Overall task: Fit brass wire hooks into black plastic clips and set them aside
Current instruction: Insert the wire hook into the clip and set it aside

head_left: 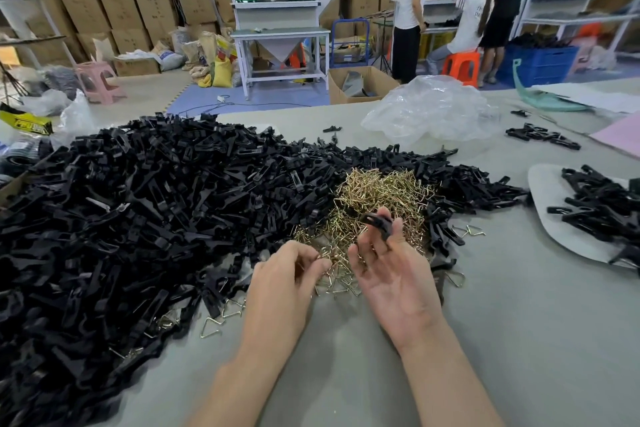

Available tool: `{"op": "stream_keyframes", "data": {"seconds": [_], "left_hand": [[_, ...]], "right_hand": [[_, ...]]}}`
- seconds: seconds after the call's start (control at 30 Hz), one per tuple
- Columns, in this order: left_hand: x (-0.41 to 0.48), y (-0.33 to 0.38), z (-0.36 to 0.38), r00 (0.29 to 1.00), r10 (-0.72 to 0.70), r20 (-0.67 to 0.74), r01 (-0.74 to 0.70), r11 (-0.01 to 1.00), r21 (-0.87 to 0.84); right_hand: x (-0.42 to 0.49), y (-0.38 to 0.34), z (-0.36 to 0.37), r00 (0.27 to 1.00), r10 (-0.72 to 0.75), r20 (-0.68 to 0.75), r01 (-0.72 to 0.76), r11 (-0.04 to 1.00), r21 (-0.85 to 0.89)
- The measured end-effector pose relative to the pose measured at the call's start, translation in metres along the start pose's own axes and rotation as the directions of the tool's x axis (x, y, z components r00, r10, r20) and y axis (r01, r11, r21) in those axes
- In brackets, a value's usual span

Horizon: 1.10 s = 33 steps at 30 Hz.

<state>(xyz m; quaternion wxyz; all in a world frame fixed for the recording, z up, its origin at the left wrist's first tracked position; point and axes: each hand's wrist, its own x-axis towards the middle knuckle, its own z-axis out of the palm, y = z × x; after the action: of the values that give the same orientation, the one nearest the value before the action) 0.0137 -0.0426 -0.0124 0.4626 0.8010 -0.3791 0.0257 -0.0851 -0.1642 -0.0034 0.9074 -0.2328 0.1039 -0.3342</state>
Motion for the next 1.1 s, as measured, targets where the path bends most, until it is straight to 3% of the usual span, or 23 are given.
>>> {"op": "stream_keyframes", "data": {"seconds": [0.33,0.43,0.6,0.83,0.93,1.1], "left_hand": [[0.004,0.0,0.0,0.997,0.055,-0.055,-0.058,0.997,-0.052],[0.005,-0.001,-0.002,0.994,-0.043,-0.105,0.027,0.989,-0.148],[0.007,-0.001,-0.002,0.982,-0.163,-0.1,0.123,0.939,-0.32],[0.007,0.008,-0.008,0.976,-0.091,-0.198,0.028,0.954,-0.3],[0.006,0.014,-0.01,0.974,-0.195,-0.12,0.108,0.854,-0.509],[0.002,0.025,-0.005,0.933,-0.33,0.142,0.311,0.543,-0.78]], "right_hand": [[0.006,0.012,0.015,0.995,0.097,0.036,-0.078,0.931,-0.357],[0.005,0.014,0.016,0.994,0.102,0.034,-0.076,0.891,-0.448],[0.004,0.014,0.018,0.993,0.095,0.068,-0.055,0.895,-0.443],[0.005,0.011,0.018,0.996,0.056,0.075,-0.028,0.943,-0.332],[0.005,0.008,0.016,0.998,0.047,0.051,-0.034,0.969,-0.246],[0.007,0.003,0.015,1.0,0.012,0.006,-0.011,0.986,-0.165]]}}
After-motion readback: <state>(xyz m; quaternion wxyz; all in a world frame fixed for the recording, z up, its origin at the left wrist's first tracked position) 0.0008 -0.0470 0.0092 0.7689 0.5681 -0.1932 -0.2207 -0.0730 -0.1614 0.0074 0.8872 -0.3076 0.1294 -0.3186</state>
